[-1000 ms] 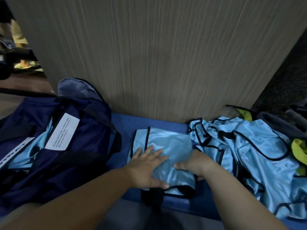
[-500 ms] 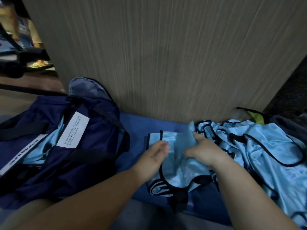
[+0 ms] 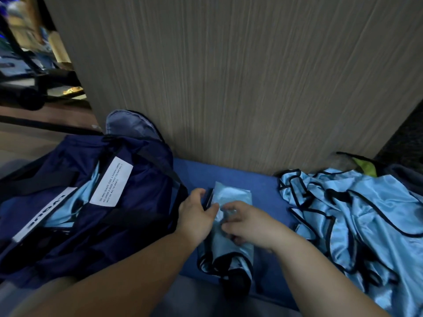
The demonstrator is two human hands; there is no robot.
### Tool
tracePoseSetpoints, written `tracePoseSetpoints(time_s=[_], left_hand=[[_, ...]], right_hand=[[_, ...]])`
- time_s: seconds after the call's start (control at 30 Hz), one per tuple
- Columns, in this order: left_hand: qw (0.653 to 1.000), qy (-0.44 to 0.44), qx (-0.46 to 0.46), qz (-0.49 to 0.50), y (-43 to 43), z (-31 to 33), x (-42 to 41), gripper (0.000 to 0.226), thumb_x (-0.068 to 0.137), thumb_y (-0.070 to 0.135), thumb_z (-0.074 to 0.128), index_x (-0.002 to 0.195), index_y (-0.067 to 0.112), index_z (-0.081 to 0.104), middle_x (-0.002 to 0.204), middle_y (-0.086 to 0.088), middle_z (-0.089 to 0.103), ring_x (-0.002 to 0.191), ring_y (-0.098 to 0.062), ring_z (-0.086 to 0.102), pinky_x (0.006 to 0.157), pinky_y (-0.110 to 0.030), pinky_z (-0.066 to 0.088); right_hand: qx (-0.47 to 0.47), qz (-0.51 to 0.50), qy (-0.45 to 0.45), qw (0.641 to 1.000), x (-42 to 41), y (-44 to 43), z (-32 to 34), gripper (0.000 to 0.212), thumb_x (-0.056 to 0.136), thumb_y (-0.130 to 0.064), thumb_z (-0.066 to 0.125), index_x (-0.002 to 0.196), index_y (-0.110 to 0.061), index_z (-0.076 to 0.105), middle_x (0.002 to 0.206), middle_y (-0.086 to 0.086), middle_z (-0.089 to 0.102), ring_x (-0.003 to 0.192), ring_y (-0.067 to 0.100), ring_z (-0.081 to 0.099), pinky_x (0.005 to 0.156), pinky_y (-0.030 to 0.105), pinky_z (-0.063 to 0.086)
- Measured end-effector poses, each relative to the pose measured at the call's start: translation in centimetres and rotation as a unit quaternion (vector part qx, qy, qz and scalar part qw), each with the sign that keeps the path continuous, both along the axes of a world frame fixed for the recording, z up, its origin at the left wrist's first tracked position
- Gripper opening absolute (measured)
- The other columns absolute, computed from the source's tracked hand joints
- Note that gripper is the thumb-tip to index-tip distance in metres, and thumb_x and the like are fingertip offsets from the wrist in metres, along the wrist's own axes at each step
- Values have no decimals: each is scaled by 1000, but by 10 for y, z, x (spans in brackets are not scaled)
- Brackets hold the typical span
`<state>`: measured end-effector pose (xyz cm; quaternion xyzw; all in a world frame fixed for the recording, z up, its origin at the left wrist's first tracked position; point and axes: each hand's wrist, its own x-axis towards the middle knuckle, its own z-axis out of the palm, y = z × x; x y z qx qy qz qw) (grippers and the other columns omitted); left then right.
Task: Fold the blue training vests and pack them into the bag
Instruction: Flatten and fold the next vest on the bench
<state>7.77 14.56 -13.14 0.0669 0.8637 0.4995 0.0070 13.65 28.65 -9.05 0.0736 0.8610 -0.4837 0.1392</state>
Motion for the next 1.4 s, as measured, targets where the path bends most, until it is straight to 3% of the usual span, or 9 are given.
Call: tracePoseSetpoints(time_s=[0.1, 0.2, 0.4, 0.57, 0.7, 0.9, 1.0, 1.17, 1.4], left_hand=[[978, 80, -166, -101, 1, -8, 0, 58, 97, 33, 51, 150, 30, 26, 158, 8, 22, 143, -17, 17, 118, -32, 17], [945, 158, -239, -156, 3, -11, -2, 50, 99, 29, 48, 147, 34, 34, 159, 16, 15, 146, -9, 6, 120, -31, 8], [973, 146, -57, -170, 7, 11, -1, 31, 95, 25, 59, 126, 28, 59, 131, 19, 47, 134, -4, 33, 112, -15, 16], [881, 6, -324, -345, 7, 10, 9, 115, 70, 75, 63, 155, 33, -2, 161, 14, -12, 147, -8, -18, 118, -48, -12], [835, -12, -411, -364, -2, -2, 8, 129, 68, 81, 60, 150, 30, -26, 153, 15, -35, 139, -6, -35, 114, -57, -18], [819, -12, -439, -370, -1, -5, 4, 129, 66, 85, 55, 147, 32, -30, 151, 15, -40, 138, -8, -38, 113, -58, -20], [822, -5, -435, -367, -2, -6, 5, 128, 66, 87, 54, 147, 32, -30, 151, 15, -40, 137, -9, -39, 112, -57, -21], [836, 5, -416, -358, -6, -6, 8, 121, 70, 86, 49, 149, 31, -25, 150, 16, -38, 137, -11, -40, 113, -52, -24], [921, -38, -242, -302, -7, -6, 11, 76, 91, 73, 13, 155, 33, 0, 160, 17, -11, 146, -5, -20, 119, -39, -14]], right_hand=[[155, -38, 81, 984, 1, 15, -7, 32, 85, -22, 66, 112, -36, 60, 107, -14, 64, 102, 6, 61, 95, 28, 50], [278, -20, 153, 948, 5, 24, -18, 50, 89, -36, 64, 137, -31, 48, 138, -11, 47, 133, 12, 35, 110, 26, 31], [311, 64, 89, 944, -2, 29, -38, 79, 91, -65, 45, 156, -31, 14, 163, -15, 4, 149, 7, -8, 119, 40, 4], [346, 88, 57, 932, -11, 32, -44, 84, 92, -68, 36, 157, -27, 3, 164, -12, -5, 149, 9, -12, 122, 42, -6], [356, 83, 43, 930, -13, 32, -48, 76, 97, -64, 24, 157, -27, -3, 163, -12, -11, 149, 9, -14, 121, 46, -9], [383, -53, 84, 918, -6, 33, -37, 77, 93, -63, 43, 153, -18, 23, 158, 0, 25, 144, 24, 21, 115, 43, 25], [387, -115, 71, 912, -6, 36, -29, 55, 89, -58, 54, 124, -15, 55, 124, 6, 57, 116, 25, 52, 91, 33, 44], [243, -98, -33, 965, 0, 25, -26, 33, 86, -51, 62, 80, -19, 57, 84, -2, 65, 82, 18, 65, 66, 31, 53], [112, -134, 45, 984, 3, 9, -23, 22, 93, -34, 58, 105, -15, 58, 98, 0, 63, 90, 17, 60, 74, 31, 48]])
